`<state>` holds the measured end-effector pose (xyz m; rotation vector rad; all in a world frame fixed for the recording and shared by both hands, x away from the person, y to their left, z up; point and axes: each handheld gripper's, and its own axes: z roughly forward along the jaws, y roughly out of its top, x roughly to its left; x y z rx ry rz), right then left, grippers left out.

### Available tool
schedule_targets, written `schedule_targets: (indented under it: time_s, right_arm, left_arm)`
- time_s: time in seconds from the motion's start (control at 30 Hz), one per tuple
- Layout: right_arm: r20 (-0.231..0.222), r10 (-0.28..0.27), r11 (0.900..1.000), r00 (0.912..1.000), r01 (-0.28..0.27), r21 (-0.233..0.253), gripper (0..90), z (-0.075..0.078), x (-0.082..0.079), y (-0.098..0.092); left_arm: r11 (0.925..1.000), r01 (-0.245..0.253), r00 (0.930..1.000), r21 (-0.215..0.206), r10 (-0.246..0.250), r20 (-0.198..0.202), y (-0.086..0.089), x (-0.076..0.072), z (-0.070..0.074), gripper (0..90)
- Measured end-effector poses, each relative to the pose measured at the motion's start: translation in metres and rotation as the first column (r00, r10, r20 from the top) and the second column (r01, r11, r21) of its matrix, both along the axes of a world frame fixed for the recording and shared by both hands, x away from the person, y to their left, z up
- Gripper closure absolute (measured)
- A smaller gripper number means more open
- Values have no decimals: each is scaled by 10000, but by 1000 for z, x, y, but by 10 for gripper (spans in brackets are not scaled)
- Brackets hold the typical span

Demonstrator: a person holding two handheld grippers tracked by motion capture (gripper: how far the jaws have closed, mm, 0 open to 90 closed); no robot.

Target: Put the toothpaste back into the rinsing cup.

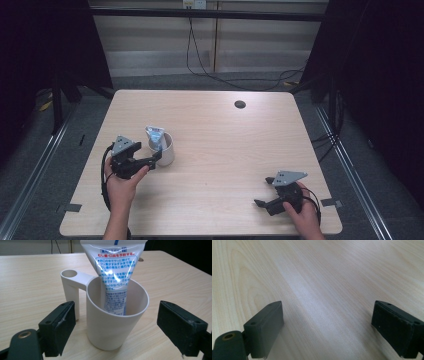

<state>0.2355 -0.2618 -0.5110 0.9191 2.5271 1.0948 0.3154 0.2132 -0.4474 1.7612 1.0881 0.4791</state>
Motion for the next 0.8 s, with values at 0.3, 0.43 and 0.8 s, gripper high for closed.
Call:
schedule_targets:
  time_s: [0.3,0.43,0.8]
  right_arm:
    - [-2,-1,10000,10000,1,1,101,0,0,0]
    - [-8,-8,10000,10000,8,-2,101,0,0,0]
    - [3,3,10000,10000,-3,0,101,0,0,0]
  left_arm:
    - [10000,-83,10000,-4,83,-34,10,-4,0,150]
    - [9999,-49,10000,119,49,-36,15,-8,-2,150]
    - [9995,-79,9997,307,86,-235,27,-14,-10,151]
